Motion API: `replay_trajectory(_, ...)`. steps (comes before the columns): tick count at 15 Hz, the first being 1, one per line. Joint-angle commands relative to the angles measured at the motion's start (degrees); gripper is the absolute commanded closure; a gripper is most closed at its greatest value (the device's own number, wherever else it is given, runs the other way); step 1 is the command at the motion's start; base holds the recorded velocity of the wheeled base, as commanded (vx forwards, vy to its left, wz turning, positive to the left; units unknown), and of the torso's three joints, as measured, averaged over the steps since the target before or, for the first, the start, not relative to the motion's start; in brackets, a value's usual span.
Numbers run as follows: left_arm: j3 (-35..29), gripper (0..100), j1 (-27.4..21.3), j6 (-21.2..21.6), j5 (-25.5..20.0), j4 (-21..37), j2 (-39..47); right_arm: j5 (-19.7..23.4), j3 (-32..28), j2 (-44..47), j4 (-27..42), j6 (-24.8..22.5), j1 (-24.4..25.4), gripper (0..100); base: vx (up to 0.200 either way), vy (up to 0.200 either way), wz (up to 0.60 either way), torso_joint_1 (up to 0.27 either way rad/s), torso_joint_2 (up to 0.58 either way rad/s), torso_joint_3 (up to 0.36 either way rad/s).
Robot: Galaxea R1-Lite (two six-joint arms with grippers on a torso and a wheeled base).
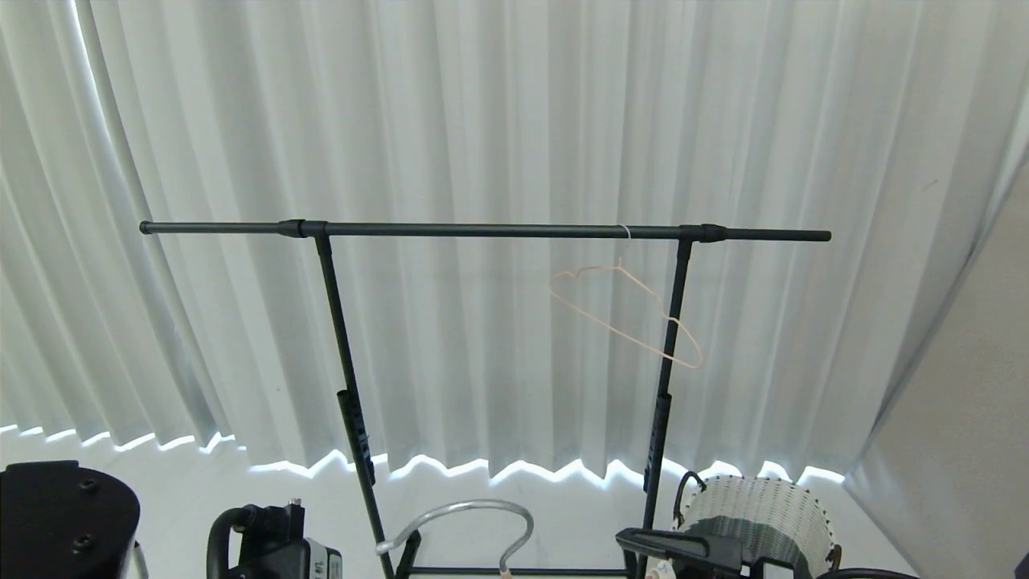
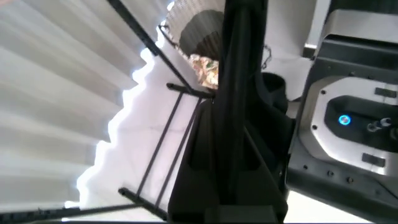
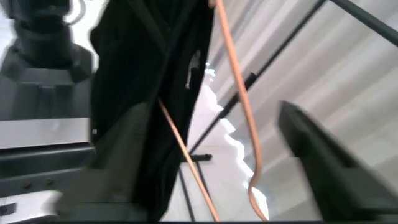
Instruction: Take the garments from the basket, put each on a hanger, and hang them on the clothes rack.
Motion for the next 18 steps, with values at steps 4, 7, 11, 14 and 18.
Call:
replay_trajectory(4, 3.0, 100, 8.2, 0.1, 2.8, -0.1, -0.2, -6.3, -0.5, 1.2, 0.1, 3.7, -0.2, 0, 0.0, 0.0, 0.0, 0.0, 0.0, 0.0)
replay_trajectory(7, 1.5, 100, 12.5, 0.1, 9.2, -4.5, 0.5, -6.4, -2.0, 0.8, 3.9, 10.0, -2.8, 0, 0.0, 0.0, 0.0, 0.0, 0.0, 0.0)
replay_trajectory(11, -1.0, 100, 14.6, 0.1, 9.3, -9.4, 0.6, -6.3, -12.9, -3.3, 27.4, 20.4, -7.7, 0, 0.0, 0.0, 0.0, 0.0, 0.0, 0.0)
replay_trajectory(14, -5.1, 100, 14.3, 0.4, 9.3, -9.6, 0.5, -6.4, -25.3, -3.3, 46.0, 31.6, -9.8, 0, 0.0, 0.0, 0.0, 0.0, 0.0, 0.0)
replay_trajectory(18, -8.4, 100, 14.3, 0.6, 9.3, -9.6, 1.0, -7.9, -31.2, 4.9, 44.5, 36.9, -10.5, 0, 0.0, 0.0, 0.0, 0.0, 0.0, 0.0)
